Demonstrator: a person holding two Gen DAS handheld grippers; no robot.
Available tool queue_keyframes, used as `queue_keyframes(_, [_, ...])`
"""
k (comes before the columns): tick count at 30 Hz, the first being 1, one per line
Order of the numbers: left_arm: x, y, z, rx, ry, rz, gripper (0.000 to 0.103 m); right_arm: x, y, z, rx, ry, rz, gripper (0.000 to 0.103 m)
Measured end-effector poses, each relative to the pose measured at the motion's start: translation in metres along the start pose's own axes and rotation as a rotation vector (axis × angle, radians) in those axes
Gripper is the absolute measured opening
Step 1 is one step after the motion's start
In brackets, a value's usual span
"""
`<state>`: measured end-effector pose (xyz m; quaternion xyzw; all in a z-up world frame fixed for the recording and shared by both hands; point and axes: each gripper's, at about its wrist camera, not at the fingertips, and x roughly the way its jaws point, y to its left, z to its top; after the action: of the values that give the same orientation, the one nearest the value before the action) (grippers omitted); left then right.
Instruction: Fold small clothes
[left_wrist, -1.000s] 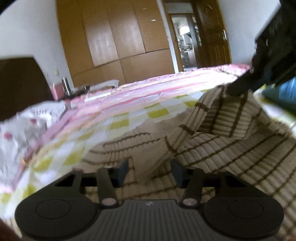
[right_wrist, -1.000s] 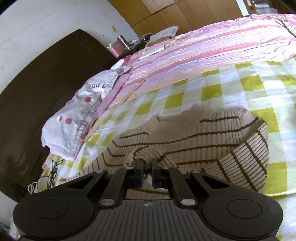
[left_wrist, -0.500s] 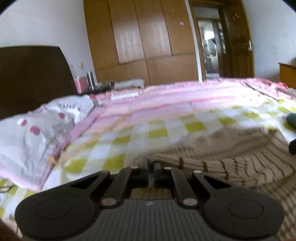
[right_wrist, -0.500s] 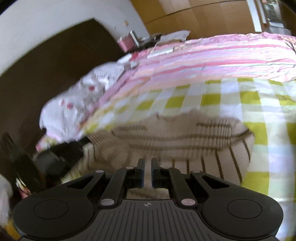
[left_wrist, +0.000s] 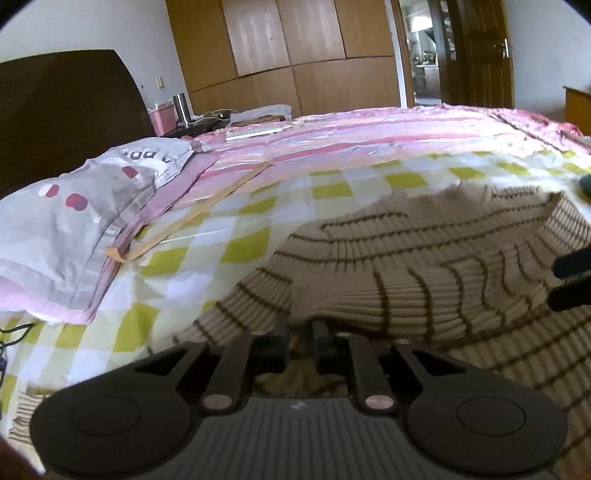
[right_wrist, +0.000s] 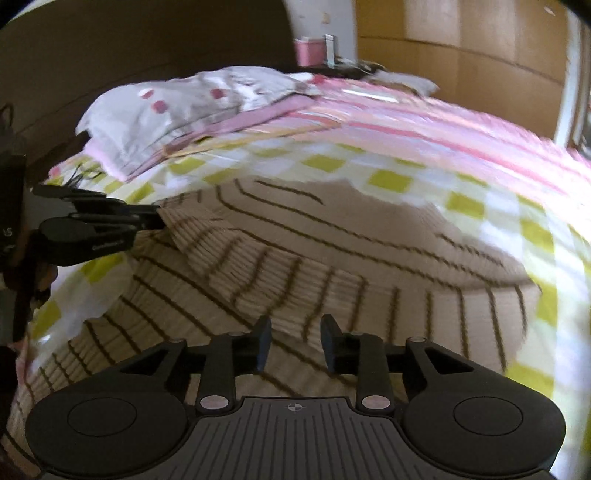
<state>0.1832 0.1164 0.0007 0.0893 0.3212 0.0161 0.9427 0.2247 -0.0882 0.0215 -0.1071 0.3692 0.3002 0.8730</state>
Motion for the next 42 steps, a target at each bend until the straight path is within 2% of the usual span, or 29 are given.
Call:
queue_keyframes(4, [-0.001,0.006,-0.006,-0.022,-0.006,0.024,0.03,0.019,0.01,0.002,-0.073,0.047,0.029,0.031])
queue_keyframes(6, [-0.001,0.009,-0.006,-0.029,-0.021,0.071,0.03,0.025,0.013,-0.001,-0.092,0.072,0.025,0.031])
queue_keyframes(9, [-0.003,0.023,-0.004,-0.097,-0.03,0.112,0.03,0.026,0.011,-0.003,-0.093,0.117,0.063,0.031])
queue_keyframes(14, [-0.012,0.031,-0.005,-0.141,-0.059,0.108,0.03,0.019,-0.005,-0.008,-0.063,0.157,0.041,0.031])
queue_keyframes(19, [-0.015,0.01,0.002,-0.117,-0.111,0.058,0.03,0.001,-0.024,-0.005,0.067,0.099,0.06,0.031])
queue_keyframes(23, [-0.003,-0.01,0.002,-0.095,-0.096,0.013,0.031,-0.005,-0.043,-0.007,0.147,0.063,-0.029,0.031])
queue_keyframes(26, [0.014,-0.017,-0.004,-0.084,-0.02,0.026,0.031,-0.005,-0.066,-0.02,0.229,0.085,-0.118,0.031])
queue_keyframes(28, [0.017,-0.016,-0.009,-0.091,-0.009,0.038,0.032,-0.005,-0.076,-0.029,0.255,0.091,-0.155,0.031])
queue_keyframes(32, [0.014,-0.01,-0.01,-0.129,-0.008,0.042,0.033,-0.012,-0.087,-0.034,0.322,0.064,-0.151,0.031])
queue_keyframes(35, [0.016,-0.009,-0.013,-0.14,-0.005,0.048,0.033,-0.02,-0.085,-0.032,0.31,0.006,-0.171,0.031])
queue_keyframes(39, [0.005,-0.001,-0.015,-0.159,-0.012,0.067,0.033,-0.003,-0.084,-0.032,0.308,0.062,-0.213,0.031])
queue_keyframes(42, [-0.006,0.019,-0.022,-0.217,-0.004,0.102,0.033,-0.008,-0.076,-0.031,0.285,0.04,-0.217,0.031])
